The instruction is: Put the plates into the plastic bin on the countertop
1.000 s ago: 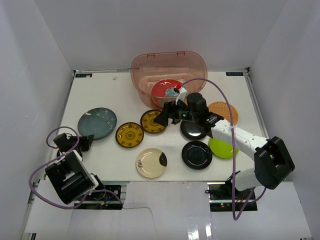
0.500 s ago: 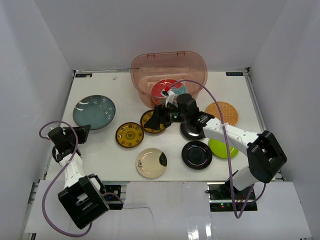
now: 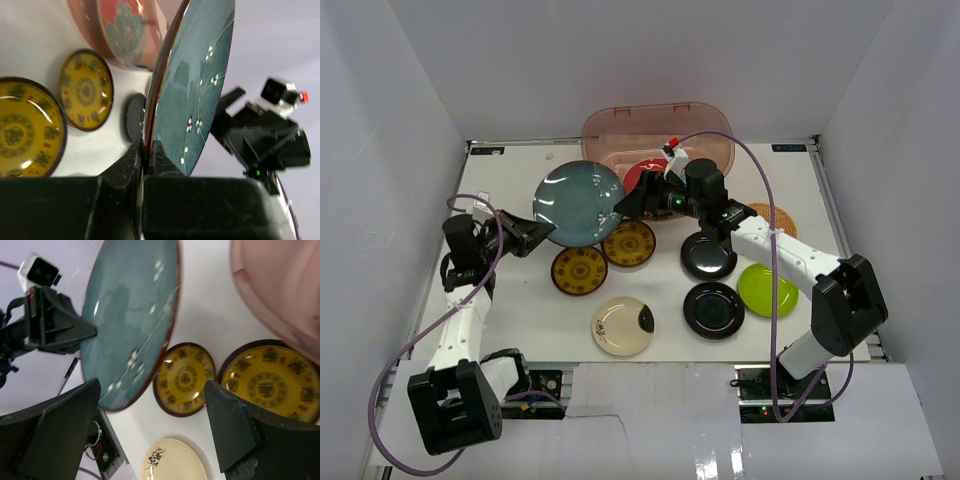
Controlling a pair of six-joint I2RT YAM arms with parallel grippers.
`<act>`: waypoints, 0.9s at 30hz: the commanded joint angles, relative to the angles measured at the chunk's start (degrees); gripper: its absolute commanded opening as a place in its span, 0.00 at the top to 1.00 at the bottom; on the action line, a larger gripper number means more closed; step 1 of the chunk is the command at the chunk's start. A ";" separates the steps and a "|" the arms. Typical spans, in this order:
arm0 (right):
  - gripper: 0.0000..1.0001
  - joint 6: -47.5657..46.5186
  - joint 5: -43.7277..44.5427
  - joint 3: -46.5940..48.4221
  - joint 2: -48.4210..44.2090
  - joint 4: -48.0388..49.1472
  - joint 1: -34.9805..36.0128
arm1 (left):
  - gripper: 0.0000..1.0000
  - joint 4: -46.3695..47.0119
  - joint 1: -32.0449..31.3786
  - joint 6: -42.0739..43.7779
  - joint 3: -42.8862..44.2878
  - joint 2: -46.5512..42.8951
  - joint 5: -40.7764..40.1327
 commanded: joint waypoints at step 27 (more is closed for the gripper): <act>0.92 8.69 -2.02 21.07 11.83 0.36 -23.46 | 0.02 -12.76 -25.51 26.54 18.32 1.35 4.44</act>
